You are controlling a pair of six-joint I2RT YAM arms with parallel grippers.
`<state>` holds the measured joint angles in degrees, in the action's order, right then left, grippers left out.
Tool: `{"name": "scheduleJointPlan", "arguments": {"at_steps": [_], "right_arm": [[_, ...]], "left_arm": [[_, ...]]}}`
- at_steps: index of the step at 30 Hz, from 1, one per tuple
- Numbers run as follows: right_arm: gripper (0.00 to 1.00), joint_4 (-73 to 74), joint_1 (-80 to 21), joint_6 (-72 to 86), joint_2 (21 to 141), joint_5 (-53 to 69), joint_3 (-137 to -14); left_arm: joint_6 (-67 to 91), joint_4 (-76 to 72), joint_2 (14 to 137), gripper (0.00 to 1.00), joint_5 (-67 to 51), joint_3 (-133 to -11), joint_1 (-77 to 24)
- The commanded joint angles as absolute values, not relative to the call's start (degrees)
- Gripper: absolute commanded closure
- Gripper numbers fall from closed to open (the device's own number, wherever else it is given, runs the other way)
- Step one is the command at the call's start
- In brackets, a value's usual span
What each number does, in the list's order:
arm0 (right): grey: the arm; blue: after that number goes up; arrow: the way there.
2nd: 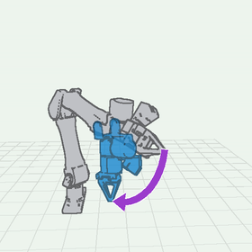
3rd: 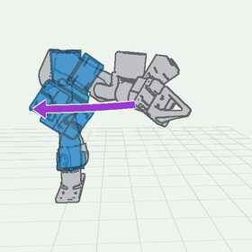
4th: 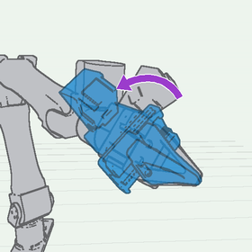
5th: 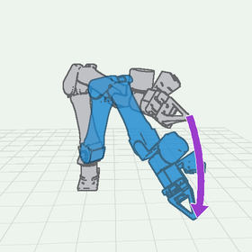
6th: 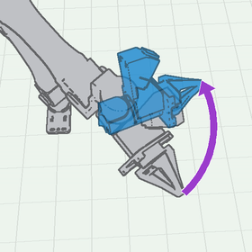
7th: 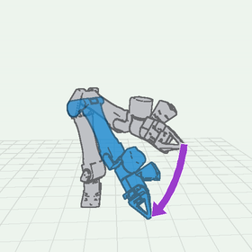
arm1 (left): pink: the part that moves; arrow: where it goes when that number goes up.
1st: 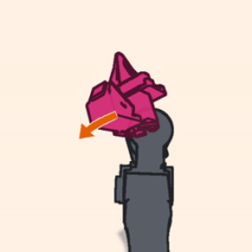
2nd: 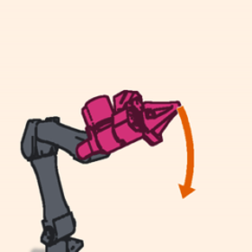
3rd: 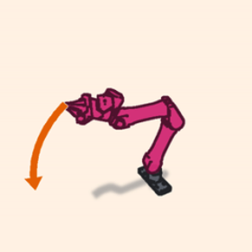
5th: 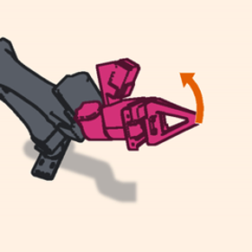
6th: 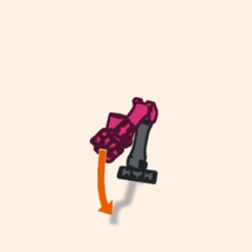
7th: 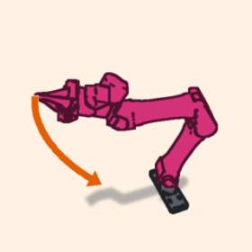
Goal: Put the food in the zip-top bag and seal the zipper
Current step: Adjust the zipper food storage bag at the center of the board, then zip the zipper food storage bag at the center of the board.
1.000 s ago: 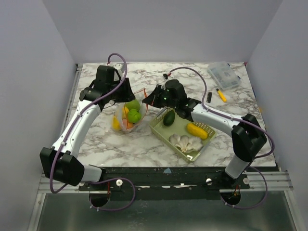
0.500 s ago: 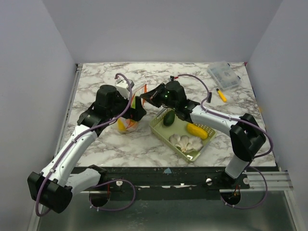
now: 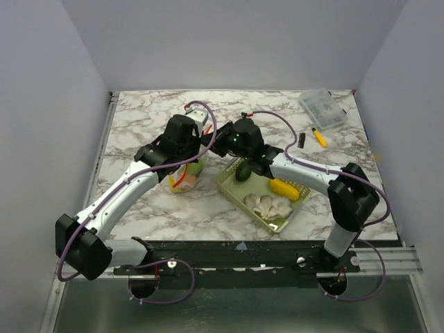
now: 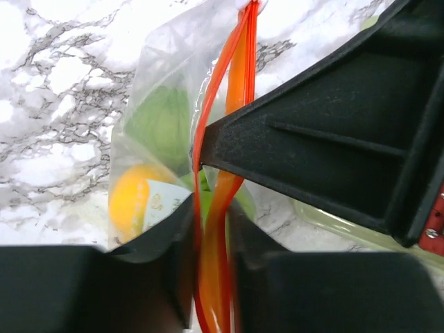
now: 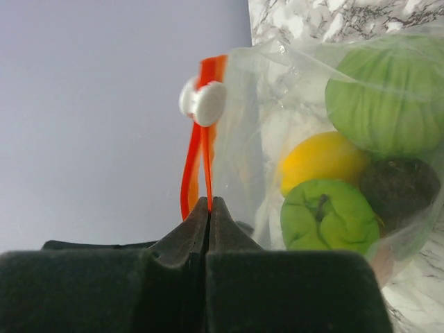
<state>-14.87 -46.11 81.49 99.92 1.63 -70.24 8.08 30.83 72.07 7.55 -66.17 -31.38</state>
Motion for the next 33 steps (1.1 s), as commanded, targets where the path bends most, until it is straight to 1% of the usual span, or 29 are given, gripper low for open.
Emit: {"name": "scheduleJointPlan", "arguments": {"at_steps": [1,2,3,4,5,6,8,9,13,16,20,23,26,30,31,33], "right_arm": [[0.96,-17.37,-46.58,81.48,98.93,1.15,-70.44],[0.9,-17.7,-46.5,79.67,98.56,1.19,-69.96],[0.8,-18.19,-46.47,77.11,98.01,0.62,-69.04],[0.63,-19.68,-46.34,72.32,97.3,0.21,-68.27],[0.51,-21.39,-45.9,67.85,97.03,1.65,-67.52],[0.47,-21.9,-44.79,61.38,96.91,4.18,-67.58],[0.43,-22.29,-42.39,49.95,96.34,10.24,-67.6],[0.39,-22.57,-41.22,43.67,95.81,12.97,-67.17],[0.38,-22.41,-37.46,21.47,93.34,24.96,-64.9],[0.37,-23.48,-33.83,12.01,91.44,35.74,-62.18],[0.36,-25.44,-29.69,5.41,93.04,53.52,-61.94],[0.36,-27.08,-29.25,3.43,95.4,60.72,-63.67],[0.35,-29.89,-29.21,4.9,98.91,65.43,-66.15],[0.34,-45.96,-29.19,15.25,102.32,67.24,-65.61],[0.33,-48.06,-29.23,16.31,103.2,67.03,-65.75],[0.33,-47.21,-29.3,16.32,105.03,67.07,-67.73]], "left_arm": [[7.32,34.28,72.43,0.89,11.56,-67.94,-31.54],[6.95,34.36,72.05,0.96,11.68,-67.94,-31.5],[6.39,34.45,71.45,1.0,11.7,-67.94,-31.55],[5.61,34.36,70.78,1.0,11.06,-67.71,-31.41],[4.53,34.14,69.84,1.0,9.49,-67.31,-31.33],[3.65,33.94,69.11,1.0,7.92,-66.78,-31.23],[3.37,33.79,67.46,1.0,4.58,-65.69,-30.88],[3.57,33.56,66.63,1.0,2.79,-65.3,-30.67],[3.69,33.61,64.57,1.0,-3.8,-64.15,-29.45],[3.67,34.33,63.75,1.0,-5.64,-63.9,-28.62],[3.13,33.57,62.34,1.0,-8.61,-62.24,-27.86],[3.11,32.78,61.48,1.0,-10.93,-60.99,-27.42],[3.07,32.65,61.18,1.0,-12.66,-60.64,-27.2],[3.11,32.86,60.93,1.0,-13.36,-60.56,-27.03],[3.16,33.01,60.77,1.0,-13.59,-60.57,-27.02],[3.11,33.07,60.71,1.0,-14.17,-60.56,-26.92]]}}
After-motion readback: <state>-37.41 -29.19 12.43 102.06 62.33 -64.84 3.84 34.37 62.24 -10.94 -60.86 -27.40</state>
